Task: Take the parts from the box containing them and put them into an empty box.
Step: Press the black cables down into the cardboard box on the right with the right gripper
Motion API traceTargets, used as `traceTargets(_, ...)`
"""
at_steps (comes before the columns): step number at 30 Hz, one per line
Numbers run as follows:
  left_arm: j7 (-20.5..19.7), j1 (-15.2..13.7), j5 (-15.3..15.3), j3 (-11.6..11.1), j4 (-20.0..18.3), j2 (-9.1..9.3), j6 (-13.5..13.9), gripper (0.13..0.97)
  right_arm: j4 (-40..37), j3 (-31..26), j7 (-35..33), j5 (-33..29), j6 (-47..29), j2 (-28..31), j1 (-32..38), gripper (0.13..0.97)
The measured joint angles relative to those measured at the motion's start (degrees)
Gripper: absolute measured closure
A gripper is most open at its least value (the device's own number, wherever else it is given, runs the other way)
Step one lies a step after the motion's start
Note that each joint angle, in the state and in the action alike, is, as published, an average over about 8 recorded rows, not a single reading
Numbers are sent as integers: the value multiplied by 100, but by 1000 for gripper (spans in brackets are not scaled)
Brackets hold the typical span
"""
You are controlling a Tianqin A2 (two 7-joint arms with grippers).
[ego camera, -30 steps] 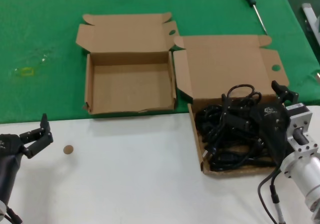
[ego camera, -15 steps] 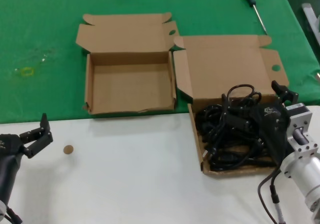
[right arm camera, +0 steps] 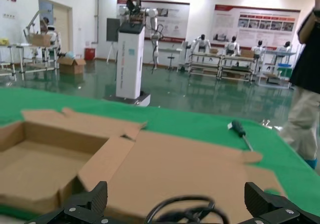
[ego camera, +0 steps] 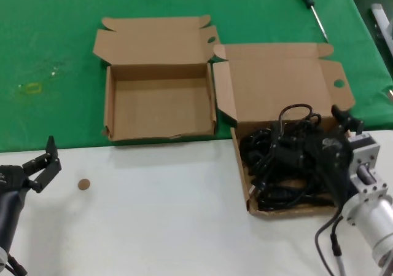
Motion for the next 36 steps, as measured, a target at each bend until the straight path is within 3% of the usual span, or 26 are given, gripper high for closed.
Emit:
traceTargets(7,0,0,0,0,0,0,0,348,229,314,-341,22,-273,-267,-353,129)
traceTargets(10,0,0,0,0,0,0,0,348,363,356,-330,40,-306,-192,-492,129)
traceTargets(13,0,0,0,0,0,0,0,428,478,345,-246,49,-334,8,-592,129)
traceTargets(19,0,0,0,0,0,0,0,586,671,355,-200,68,-754,666,-717,129)
traceTargets(26,0,0,1,0,0,0,0,760,792,438,-586,206,-1948,1728,-719,129)
traceTargets(30,0,0,1,0,0,0,0,760,740,459,-1026,305,-2736,2331,-511,129)
traceTargets(36,0,0,1,0,0,0,0,855,436,314,-1958,410,-3915,3030,205,129)
